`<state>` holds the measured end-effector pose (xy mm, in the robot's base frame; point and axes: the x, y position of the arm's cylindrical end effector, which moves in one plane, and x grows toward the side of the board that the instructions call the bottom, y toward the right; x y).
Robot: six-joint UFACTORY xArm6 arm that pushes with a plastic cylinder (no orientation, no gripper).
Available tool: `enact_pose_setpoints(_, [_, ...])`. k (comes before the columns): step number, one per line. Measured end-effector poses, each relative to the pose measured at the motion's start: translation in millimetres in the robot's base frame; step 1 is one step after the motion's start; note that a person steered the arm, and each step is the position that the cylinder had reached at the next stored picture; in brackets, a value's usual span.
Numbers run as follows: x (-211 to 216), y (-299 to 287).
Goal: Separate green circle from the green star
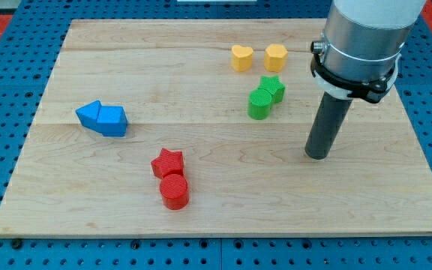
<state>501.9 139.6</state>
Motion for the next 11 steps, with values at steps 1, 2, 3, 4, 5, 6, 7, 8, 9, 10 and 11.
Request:
enact_pose_setpoints(1, [0,0])
enact_pose_setpoints(2, [1,0])
enact_pose_setpoints(3, [-16,-20])
enact_pose_setpoints(4, [-42,-49])
enact_pose_setpoints(5, [-54,-39])
enact_pose_setpoints(6, [-84,-58])
enact_pose_setpoints(7, [-90,-103])
enact_pose_setpoints(8, [-111,-121])
enact_pose_setpoints(9, [-87,-105])
enact_pose_setpoints(10, [-81,-27])
enact_pose_setpoints(11, [-143,27])
